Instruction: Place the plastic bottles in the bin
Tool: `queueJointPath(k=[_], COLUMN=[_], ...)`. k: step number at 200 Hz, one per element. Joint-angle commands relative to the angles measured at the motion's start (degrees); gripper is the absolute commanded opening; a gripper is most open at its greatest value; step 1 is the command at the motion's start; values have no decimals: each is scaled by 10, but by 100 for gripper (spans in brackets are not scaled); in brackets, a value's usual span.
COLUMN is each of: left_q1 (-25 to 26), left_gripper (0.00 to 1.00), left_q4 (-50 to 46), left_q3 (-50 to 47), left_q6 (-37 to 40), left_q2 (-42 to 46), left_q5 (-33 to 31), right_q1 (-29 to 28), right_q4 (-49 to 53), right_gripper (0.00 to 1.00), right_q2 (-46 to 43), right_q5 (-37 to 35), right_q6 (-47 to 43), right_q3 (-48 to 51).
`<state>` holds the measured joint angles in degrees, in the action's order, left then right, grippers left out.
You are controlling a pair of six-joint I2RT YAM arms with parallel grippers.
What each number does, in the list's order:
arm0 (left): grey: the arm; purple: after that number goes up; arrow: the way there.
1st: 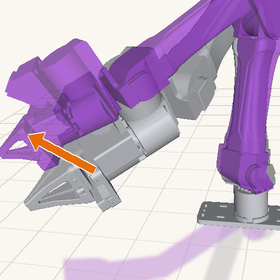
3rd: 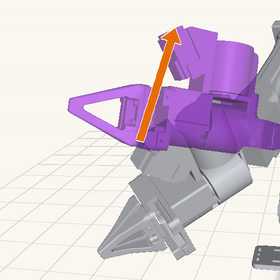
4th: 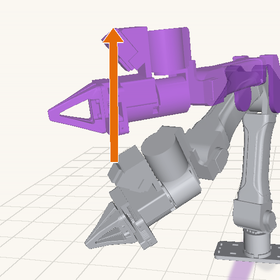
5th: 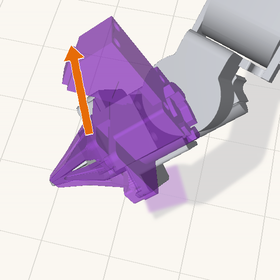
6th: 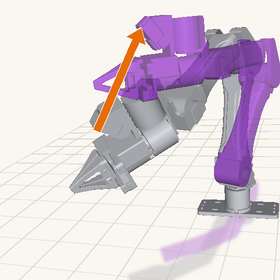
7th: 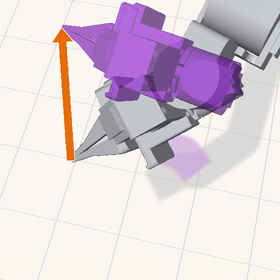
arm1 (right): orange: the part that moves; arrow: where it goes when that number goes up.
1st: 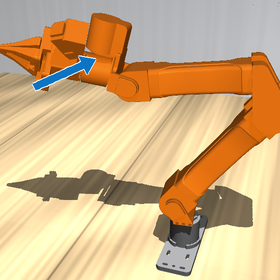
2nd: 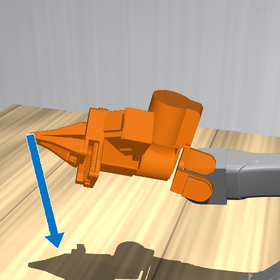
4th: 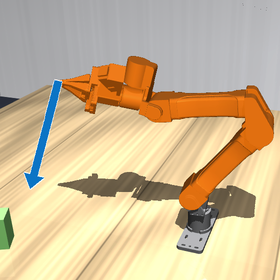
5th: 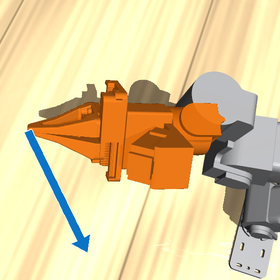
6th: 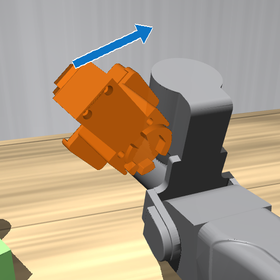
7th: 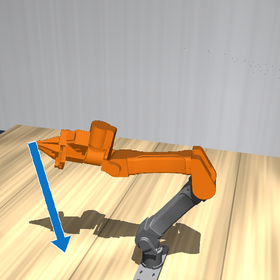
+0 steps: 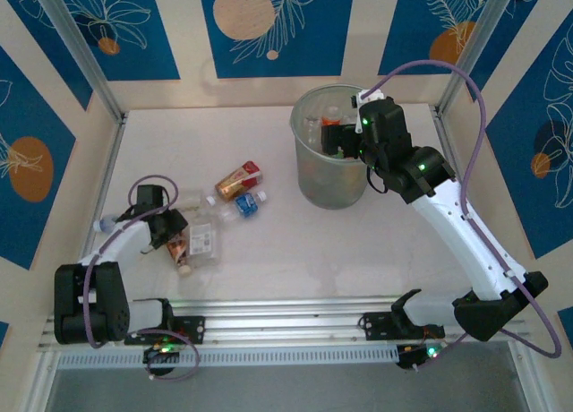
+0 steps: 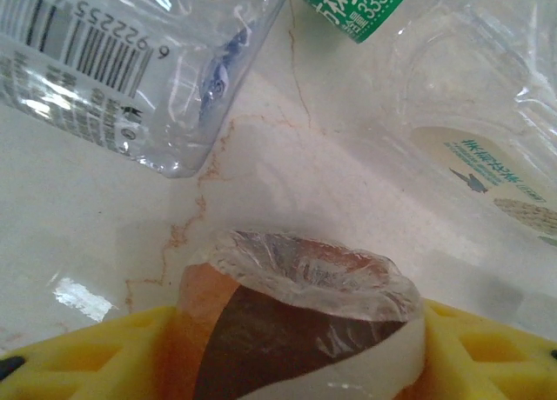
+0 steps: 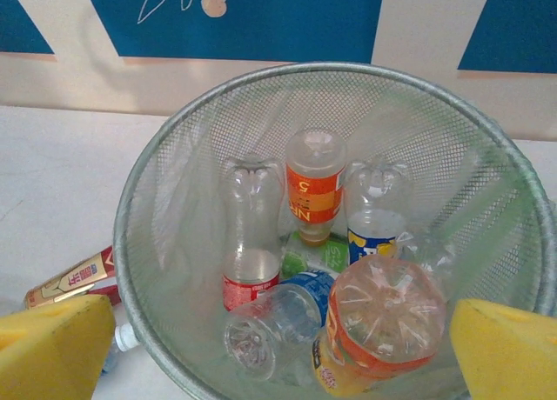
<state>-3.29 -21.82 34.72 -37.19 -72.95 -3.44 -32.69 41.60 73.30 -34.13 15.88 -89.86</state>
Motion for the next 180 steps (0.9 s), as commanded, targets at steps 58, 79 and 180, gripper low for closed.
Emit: queueJointPath(k=[58, 79, 180], left_q1=[-8, -7, 169], left_gripper=[55, 54, 53], left_q4=[-64, -85, -47], left_q3=[20, 41, 285], left_q6=[5, 12, 75], left_q2=[97, 136, 159], left_q5=[-1, 7, -50], right_q1=[-5, -6, -7], right_q4=[-17, -21, -74], right_gripper=[99, 99, 99], right_q2=[-4, -4, -32], right_q5=[-18, -17, -33], right_q6=[-2, -2, 6], right_q3=[3, 4, 38])
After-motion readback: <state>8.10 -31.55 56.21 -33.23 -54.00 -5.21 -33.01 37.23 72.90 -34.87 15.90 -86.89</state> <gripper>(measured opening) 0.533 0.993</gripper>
